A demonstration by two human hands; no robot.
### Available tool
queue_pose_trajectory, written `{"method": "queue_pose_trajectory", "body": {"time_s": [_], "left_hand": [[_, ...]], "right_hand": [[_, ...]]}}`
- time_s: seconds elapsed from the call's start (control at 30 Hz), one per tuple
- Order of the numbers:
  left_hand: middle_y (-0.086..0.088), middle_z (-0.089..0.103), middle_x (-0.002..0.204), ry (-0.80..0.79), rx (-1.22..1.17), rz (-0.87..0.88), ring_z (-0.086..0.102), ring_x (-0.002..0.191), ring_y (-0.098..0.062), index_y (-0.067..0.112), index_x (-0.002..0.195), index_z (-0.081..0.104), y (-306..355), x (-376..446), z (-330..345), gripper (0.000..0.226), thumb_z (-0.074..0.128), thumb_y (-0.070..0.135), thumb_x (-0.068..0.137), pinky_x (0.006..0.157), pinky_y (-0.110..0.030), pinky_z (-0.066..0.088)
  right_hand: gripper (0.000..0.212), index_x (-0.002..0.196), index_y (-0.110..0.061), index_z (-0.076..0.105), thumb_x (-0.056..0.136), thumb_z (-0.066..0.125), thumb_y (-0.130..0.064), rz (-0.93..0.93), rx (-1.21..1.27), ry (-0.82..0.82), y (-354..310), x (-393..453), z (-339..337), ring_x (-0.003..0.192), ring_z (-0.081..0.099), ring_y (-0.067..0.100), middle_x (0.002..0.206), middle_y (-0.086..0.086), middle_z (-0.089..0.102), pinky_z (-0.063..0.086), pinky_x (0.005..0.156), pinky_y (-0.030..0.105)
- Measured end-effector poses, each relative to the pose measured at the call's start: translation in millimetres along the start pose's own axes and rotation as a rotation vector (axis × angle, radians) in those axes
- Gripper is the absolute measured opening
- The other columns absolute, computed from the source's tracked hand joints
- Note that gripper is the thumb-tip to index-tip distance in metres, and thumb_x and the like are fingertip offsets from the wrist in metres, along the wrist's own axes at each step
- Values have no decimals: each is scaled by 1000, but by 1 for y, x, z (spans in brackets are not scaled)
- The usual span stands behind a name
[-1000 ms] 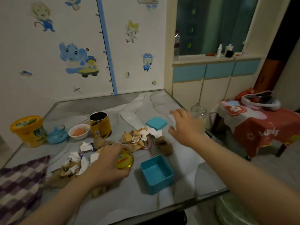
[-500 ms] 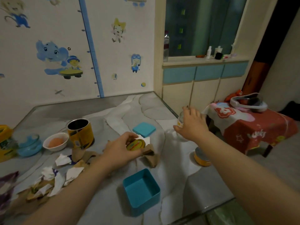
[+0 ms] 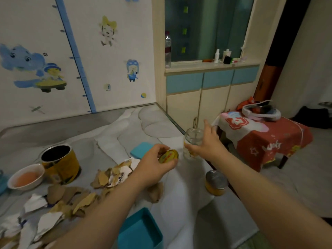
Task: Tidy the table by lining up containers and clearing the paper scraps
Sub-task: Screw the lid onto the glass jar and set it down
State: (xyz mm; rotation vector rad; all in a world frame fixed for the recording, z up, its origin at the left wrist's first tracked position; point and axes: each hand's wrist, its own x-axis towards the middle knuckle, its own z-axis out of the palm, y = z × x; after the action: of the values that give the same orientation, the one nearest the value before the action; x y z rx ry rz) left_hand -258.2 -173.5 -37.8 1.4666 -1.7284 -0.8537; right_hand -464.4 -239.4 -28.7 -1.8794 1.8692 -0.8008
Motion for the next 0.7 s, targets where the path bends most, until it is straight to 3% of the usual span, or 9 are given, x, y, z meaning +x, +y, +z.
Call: {"method": "queue_pose_trajectory", "body": {"time_s": [0.17,0.3,0.47,0.57,0.7], "left_hand": [[12,57,111,6,-59,-24,55,96,0,30,117,53,-4,6,4,40,70,41,82,72,-9,40],[11,59,111,28,-80,-40,56,99,-2,31,116,54,-13,8,1,41,70,43,80,78,-15,43],[14,59,108,82,-115,-59,56,103,-4,33,114,55,-20,2,-10,37,69,43,81,88,-25,46],[7,60,113,138,-171,-49,56,105,-8,33,118,54,-17,2,-29,39,69,43,83,89,-25,46],[5,59,115,264,-167,1,57,103,-8,26,125,54,1,-5,-67,43,66,40,86,77,-17,46]], "right_hand": [[131,152,-26,-12,67,87,-34,75,305,-34,9,6,12,147,15,28,162,7,4,22,115,43],[128,152,-24,-12,70,86,-25,98,423,-67,13,6,20,145,22,30,160,9,13,24,114,43],[107,149,-16,16,70,86,-27,131,418,12,5,7,23,132,42,27,147,8,40,38,104,35],[97,144,-15,26,70,86,-27,16,362,19,-20,4,15,124,46,21,139,5,43,39,96,29],[96,144,-19,28,68,85,-35,-188,183,-27,-67,-9,15,125,46,20,142,2,39,42,101,34]]}}
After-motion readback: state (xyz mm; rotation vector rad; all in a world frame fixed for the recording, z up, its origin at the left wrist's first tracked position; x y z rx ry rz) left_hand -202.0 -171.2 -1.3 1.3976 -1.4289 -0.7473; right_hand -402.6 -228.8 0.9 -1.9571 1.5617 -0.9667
